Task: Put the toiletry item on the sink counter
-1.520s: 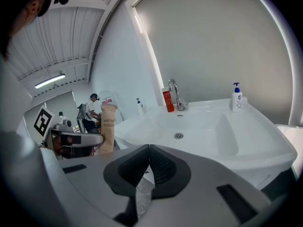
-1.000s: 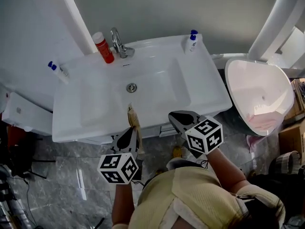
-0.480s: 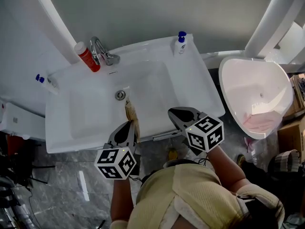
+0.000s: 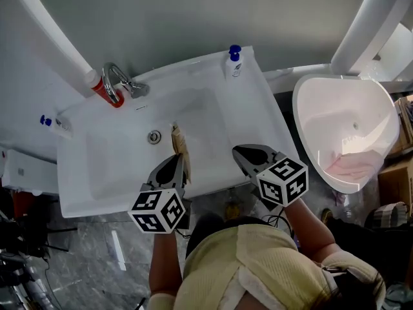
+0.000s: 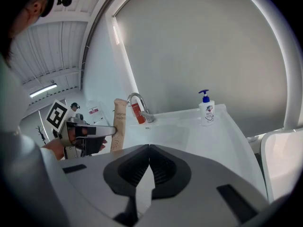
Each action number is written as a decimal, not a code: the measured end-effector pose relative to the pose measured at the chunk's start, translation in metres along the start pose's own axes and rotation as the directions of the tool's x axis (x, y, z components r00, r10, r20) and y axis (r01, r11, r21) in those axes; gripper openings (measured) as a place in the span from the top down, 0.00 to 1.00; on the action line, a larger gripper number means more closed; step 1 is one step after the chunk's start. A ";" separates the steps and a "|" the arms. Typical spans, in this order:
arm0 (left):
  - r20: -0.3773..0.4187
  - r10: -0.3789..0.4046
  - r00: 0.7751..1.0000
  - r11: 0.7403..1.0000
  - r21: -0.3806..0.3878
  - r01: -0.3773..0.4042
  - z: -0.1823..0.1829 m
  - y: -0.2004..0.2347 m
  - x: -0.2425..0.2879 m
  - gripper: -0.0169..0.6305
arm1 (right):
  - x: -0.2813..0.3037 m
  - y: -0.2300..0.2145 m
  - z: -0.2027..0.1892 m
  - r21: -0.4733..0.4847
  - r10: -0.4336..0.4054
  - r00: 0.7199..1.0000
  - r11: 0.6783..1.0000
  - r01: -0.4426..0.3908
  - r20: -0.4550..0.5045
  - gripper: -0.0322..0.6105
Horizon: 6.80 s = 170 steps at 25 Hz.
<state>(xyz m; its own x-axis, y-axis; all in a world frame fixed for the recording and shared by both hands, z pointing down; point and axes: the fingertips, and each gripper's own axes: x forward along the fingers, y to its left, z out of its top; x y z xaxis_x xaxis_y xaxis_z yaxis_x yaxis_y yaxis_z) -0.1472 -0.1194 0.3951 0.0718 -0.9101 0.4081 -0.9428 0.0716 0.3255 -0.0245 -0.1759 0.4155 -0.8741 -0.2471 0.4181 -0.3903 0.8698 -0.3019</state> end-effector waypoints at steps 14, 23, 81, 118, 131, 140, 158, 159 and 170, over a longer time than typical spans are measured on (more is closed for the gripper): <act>-0.070 -0.085 0.994 0.993 0.082 0.091 0.036 0.009 0.063 0.91 | 0.024 -0.025 0.013 0.072 -0.071 0.997 0.995 0.070 0.017 0.91; -0.125 -0.159 0.979 0.982 0.082 0.170 0.045 0.016 0.109 0.91 | 0.039 -0.046 0.023 0.086 -0.135 0.991 0.987 0.135 -0.003 0.91; -0.215 -0.434 0.875 0.873 -0.342 0.349 0.059 0.016 0.296 0.91 | 0.089 -0.106 0.015 0.147 -0.222 0.964 0.959 0.243 -0.145 0.91; -0.195 -0.421 0.886 0.877 -0.337 0.342 0.056 0.009 0.322 0.81 | 0.092 -0.108 0.009 0.154 -0.226 0.961 0.956 0.250 -0.157 0.91; -0.169 -0.360 0.917 0.911 -0.274 0.307 0.066 0.021 0.291 0.86 | 0.085 -0.101 0.013 0.139 -0.228 0.965 0.960 0.245 -0.127 0.91; -0.150 -0.331 0.932 0.926 -0.243 0.290 0.066 0.026 0.253 0.88 | 0.076 -0.091 0.019 0.123 -0.233 0.968 0.962 0.243 -0.092 0.91; -0.136 -0.293 0.946 0.956 -0.063 0.287 0.051 0.011 0.169 0.89 | 0.043 -0.082 0.022 0.120 -0.265 0.964 0.956 0.267 -0.030 0.91; -0.129 -0.286 0.949 0.958 -0.050 0.282 0.052 0.011 0.164 0.89 | 0.041 -0.081 0.022 0.120 -0.265 0.964 0.956 0.267 -0.027 0.91; -0.062 -0.211 0.975 0.976 0.046 0.214 0.052 0.023 0.118 0.90 | 0.034 -0.072 0.025 0.103 -0.259 0.966 0.961 0.258 0.003 0.91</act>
<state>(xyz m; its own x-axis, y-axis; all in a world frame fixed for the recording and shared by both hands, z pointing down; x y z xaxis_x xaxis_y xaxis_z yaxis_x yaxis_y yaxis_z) -0.1776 -0.2467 0.4069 0.2894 -0.8776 0.3822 -0.9196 -0.1441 0.3654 -0.0328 -0.2579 0.4299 -0.7440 -0.4657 0.4791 -0.6299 0.7280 -0.2706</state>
